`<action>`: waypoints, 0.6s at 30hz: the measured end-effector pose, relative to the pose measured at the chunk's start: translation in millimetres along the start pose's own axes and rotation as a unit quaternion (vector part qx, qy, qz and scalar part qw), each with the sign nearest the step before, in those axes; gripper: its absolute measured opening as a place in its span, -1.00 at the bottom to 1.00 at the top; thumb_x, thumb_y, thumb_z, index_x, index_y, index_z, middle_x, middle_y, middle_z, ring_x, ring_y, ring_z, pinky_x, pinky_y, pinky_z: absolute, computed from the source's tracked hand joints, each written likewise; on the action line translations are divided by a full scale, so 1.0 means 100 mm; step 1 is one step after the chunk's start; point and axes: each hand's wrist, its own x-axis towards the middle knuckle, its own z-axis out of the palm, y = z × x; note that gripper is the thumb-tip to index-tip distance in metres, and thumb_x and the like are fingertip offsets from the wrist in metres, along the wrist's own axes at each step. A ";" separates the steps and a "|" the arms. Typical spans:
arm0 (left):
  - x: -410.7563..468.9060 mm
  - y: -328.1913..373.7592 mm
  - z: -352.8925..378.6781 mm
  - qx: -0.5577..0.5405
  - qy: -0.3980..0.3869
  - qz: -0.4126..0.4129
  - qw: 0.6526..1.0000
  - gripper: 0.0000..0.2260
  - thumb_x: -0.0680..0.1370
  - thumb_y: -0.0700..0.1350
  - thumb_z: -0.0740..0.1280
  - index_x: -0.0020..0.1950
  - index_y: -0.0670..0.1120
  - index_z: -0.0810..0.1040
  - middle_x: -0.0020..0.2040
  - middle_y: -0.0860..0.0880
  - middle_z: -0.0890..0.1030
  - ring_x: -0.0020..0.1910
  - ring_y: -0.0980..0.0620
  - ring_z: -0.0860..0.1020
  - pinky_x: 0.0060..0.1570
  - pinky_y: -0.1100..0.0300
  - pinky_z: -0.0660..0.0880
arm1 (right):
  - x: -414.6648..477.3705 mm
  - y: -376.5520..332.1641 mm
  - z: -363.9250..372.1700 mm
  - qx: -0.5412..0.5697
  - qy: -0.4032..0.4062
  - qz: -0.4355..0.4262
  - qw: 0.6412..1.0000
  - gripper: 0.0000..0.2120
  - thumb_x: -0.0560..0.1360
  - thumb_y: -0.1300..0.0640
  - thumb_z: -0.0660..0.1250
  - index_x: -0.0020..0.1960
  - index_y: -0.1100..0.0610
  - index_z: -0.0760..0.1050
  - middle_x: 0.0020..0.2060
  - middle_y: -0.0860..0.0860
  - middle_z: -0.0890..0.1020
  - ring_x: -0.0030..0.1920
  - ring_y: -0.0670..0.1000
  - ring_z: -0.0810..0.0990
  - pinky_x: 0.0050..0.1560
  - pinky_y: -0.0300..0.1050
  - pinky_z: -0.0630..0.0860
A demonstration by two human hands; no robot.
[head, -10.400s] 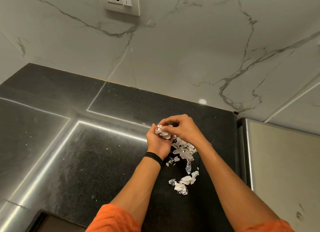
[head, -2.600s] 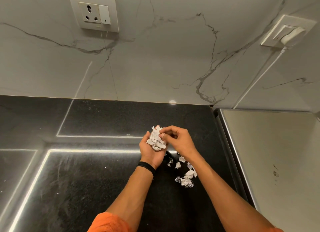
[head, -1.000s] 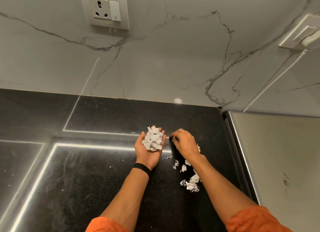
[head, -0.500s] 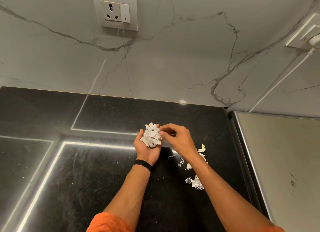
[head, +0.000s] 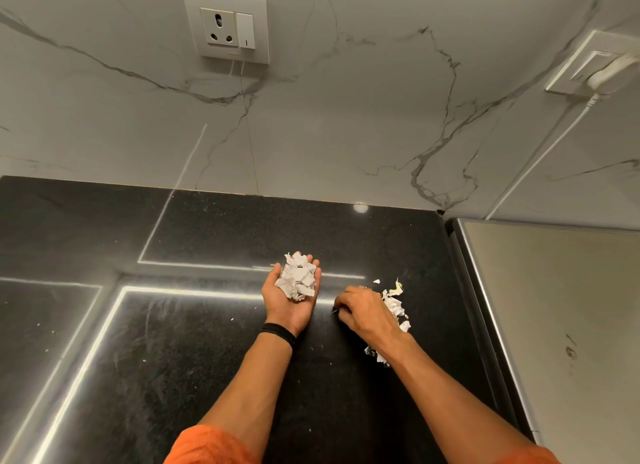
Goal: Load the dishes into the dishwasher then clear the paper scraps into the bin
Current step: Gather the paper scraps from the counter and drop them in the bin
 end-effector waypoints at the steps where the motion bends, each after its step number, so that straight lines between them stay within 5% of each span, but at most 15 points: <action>1: 0.00 -0.01 0.01 0.002 0.001 -0.002 1.000 -0.55 0.67 0.06 0.14 0.41 -0.19 0.52 0.34 -0.25 0.58 0.36 -0.22 0.52 0.41 -0.05 0.41 | 0.00 -0.01 0.00 0.014 0.004 0.024 1.000 -0.83 0.52 0.18 0.35 0.04 0.10 0.68 -0.06 0.00 0.68 -0.01 0.03 0.63 0.08 -0.08 0.54; 4: -0.01 -0.05 0.03 0.015 0.003 -0.003 1.000 -0.56 0.66 0.05 0.16 0.40 -0.19 0.53 0.32 -0.25 0.59 0.36 -0.22 0.52 0.42 -0.05 0.40 | 0.02 -0.02 -0.08 0.200 0.067 0.157 0.965 -0.89 0.49 0.15 0.45 -0.03 0.00 0.71 -0.16 -0.13 0.72 -0.12 -0.16 0.67 -0.01 -0.20 0.58; 7: -0.01 -0.14 0.03 0.029 0.003 -0.008 1.000 -0.55 0.67 0.06 0.15 0.39 -0.20 0.53 0.33 -0.23 0.59 0.36 -0.20 0.51 0.47 -0.07 0.35 | 0.05 -0.10 -0.27 0.351 0.105 0.146 0.919 -0.86 0.48 0.18 0.50 -0.08 -0.07 0.72 -0.18 -0.23 0.72 -0.10 -0.25 0.67 -0.03 -0.33 0.54; 11: 0.02 -0.30 0.05 0.023 -0.017 -0.034 0.999 -0.49 0.64 0.07 0.17 0.45 -0.24 0.47 0.35 -0.25 0.54 0.38 -0.18 0.47 0.51 -0.07 0.28 | 0.09 -0.30 -0.47 0.377 0.091 0.091 0.917 -0.85 0.50 0.11 0.50 -0.01 -0.12 0.72 -0.09 -0.22 0.73 0.02 -0.23 0.67 0.11 -0.23 0.58; 18: -0.03 -0.33 0.16 -0.002 -0.031 -0.041 0.999 -0.51 0.65 0.06 0.15 0.45 -0.22 0.47 0.38 -0.24 0.54 0.36 -0.20 0.51 0.45 -0.04 0.37 | 0.03 -0.07 -0.55 0.331 0.156 0.126 0.922 -0.85 0.53 0.16 0.46 0.00 -0.08 0.71 -0.12 -0.22 0.70 -0.04 -0.27 0.64 0.01 -0.36 0.54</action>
